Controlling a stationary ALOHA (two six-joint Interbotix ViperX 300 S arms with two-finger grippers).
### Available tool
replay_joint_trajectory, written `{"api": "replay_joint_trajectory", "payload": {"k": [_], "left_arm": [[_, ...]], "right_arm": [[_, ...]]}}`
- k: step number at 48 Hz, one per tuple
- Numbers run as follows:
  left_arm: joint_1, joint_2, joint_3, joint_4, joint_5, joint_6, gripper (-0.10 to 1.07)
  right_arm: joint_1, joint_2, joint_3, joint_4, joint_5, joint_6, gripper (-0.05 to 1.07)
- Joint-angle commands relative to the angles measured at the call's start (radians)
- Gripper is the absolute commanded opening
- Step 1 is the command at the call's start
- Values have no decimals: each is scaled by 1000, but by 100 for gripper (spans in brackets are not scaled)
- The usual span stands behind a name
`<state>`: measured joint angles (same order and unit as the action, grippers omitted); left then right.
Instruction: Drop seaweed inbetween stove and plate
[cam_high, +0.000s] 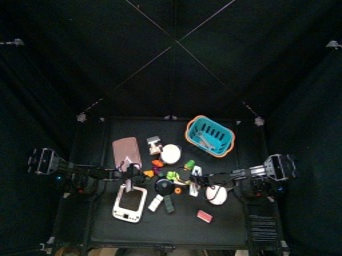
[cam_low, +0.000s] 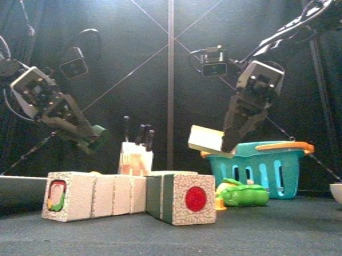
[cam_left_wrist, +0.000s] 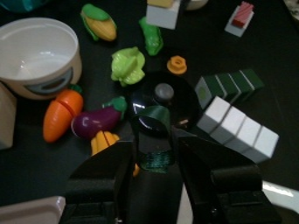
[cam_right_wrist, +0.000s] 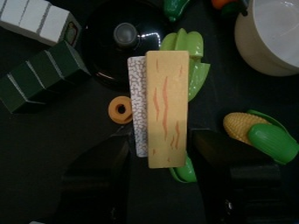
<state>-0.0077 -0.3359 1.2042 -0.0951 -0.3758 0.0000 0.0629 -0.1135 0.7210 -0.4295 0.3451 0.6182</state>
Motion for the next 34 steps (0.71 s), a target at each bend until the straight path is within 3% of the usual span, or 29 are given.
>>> {"api": "replay_joint_trajectory", "payload": {"k": [1,9,18,34], "left_arm": [[-3,-72,3,-8,86,-3,74],[-2,-161,17,-26,244,-3,74],[5,-184,20,-37,370,-5,74],[61,-181,34,-43,405,-5,75]], "right_arm": [[2,-15,-17,6,-11,0,70],[3,-11,-14,6,-9,-2,70],[0,-5,-18,6,-9,-2,70],[0,-2,-18,6,-9,-6,70]]}}
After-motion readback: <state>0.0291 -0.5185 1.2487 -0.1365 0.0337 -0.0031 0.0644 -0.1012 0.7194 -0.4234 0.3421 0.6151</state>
